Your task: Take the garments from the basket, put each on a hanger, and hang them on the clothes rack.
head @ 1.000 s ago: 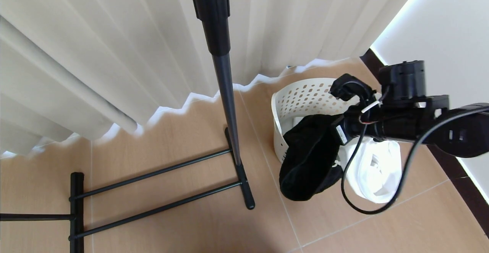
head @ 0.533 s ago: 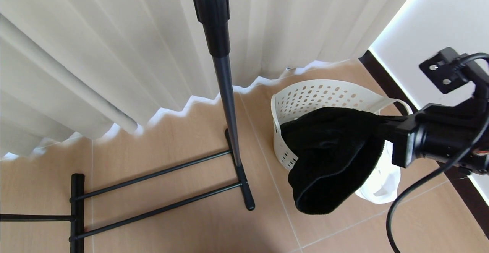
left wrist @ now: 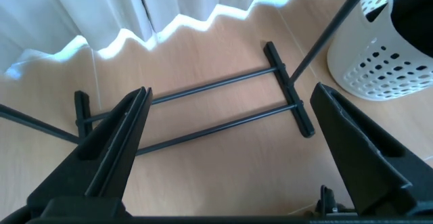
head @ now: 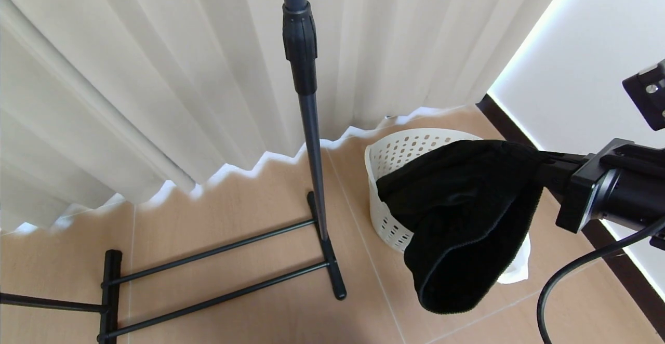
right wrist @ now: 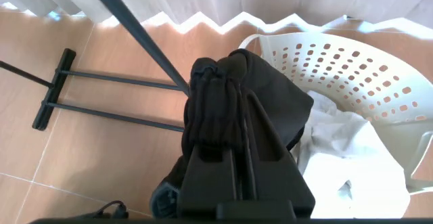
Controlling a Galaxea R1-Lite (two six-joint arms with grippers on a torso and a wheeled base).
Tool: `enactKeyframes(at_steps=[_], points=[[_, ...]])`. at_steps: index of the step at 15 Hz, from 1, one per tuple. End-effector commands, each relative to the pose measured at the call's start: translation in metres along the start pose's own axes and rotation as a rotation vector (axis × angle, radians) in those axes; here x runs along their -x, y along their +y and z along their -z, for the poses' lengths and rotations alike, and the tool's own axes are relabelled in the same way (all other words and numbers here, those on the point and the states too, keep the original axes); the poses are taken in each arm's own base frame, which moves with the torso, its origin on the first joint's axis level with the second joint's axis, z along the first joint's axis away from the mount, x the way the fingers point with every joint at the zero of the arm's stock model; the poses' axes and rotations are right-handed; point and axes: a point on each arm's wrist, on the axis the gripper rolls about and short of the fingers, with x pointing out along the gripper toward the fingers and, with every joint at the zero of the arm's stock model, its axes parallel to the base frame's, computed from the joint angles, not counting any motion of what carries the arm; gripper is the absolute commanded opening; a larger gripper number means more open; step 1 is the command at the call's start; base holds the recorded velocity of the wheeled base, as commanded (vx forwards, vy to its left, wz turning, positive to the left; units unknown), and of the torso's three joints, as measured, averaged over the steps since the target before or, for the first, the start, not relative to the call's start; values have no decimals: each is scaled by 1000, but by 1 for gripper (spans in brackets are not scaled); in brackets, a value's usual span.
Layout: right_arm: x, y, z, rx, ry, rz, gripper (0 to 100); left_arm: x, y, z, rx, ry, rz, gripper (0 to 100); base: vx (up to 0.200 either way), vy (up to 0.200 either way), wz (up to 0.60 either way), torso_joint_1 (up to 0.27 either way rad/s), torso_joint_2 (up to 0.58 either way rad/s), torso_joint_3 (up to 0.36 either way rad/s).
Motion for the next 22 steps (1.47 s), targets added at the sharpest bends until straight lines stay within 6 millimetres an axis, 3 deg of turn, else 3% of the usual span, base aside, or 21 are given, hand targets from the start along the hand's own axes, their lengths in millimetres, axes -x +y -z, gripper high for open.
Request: enactKeyframes(at_steps=[1,7,22], points=[[-2,-2,2,-3,8,6,0,0,0,0,0,1,0,100,0,0,0,-2,2,207],[-4,-4,8,26,22,15,0,0,0,0,1,1,0,100,0,0,0,3,-46,154],[-1,-5,8,43,16,22,0,0,0,0,1,0,0,100,0,0,0,107,-452,-142]])
